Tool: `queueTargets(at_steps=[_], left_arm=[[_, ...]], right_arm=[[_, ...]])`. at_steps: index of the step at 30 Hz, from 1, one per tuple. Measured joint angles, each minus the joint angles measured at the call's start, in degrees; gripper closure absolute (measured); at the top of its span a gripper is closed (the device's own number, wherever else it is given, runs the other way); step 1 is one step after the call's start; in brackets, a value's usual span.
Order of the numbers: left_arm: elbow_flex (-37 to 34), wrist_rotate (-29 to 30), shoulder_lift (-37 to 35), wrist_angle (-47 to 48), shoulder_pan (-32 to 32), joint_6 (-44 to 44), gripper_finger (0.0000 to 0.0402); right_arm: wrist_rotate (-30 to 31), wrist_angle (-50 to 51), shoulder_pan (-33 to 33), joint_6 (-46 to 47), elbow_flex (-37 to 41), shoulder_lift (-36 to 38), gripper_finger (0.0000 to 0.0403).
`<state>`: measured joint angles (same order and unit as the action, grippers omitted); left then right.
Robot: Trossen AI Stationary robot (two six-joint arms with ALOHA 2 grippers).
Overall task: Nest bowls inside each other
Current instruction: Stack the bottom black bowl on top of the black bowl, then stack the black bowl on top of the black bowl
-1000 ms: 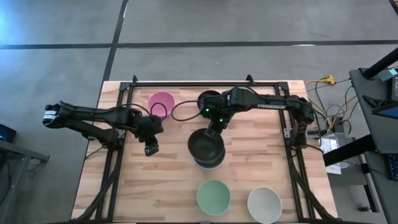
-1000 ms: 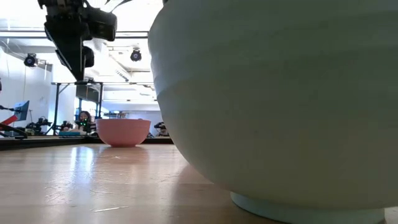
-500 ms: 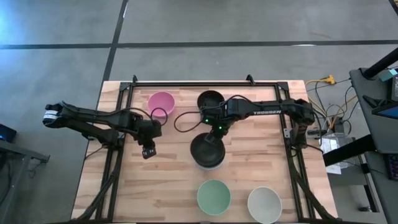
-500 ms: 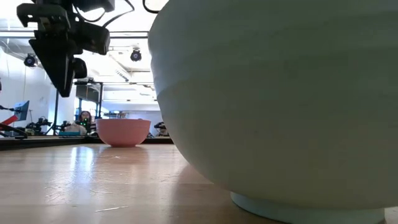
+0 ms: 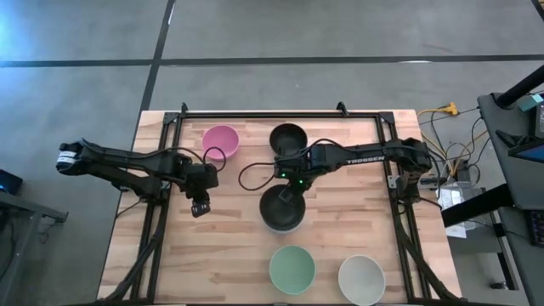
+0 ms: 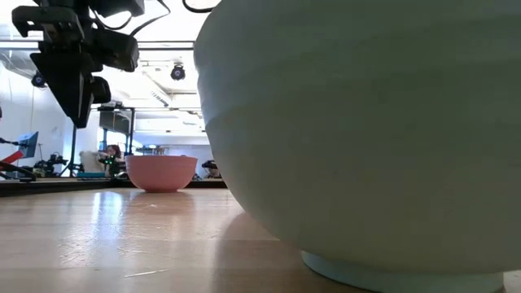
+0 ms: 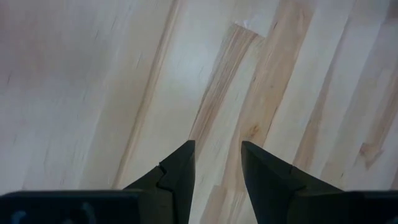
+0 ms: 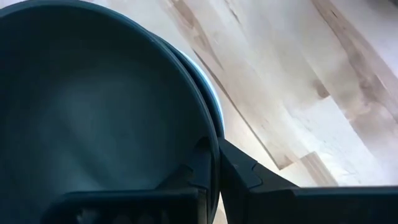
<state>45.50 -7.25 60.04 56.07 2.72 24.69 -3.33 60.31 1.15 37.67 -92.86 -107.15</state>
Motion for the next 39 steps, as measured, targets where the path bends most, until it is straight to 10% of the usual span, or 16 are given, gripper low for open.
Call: queueTargets(at_steps=[8,23,39], left_arm=[[0.08,-0.02,-0.14,-0.21,0.0,-0.02,0.0288],[0.1,-0.02,-0.14,-0.26,0.0,0.06,0.0288],[-0.01,-0.02,-0.14,-6.05,0.0,0.46,0.0288]], right_arm=[[-0.13,-1.53,0.09,-0.44,0.32,0.04,0.0383],[-2.29,-3.03,-0.32,-4.72,0.35,3.45,0.0242],[8.0,-4.31,-7.57,-37.83,2.84,8.4,0.0284]])
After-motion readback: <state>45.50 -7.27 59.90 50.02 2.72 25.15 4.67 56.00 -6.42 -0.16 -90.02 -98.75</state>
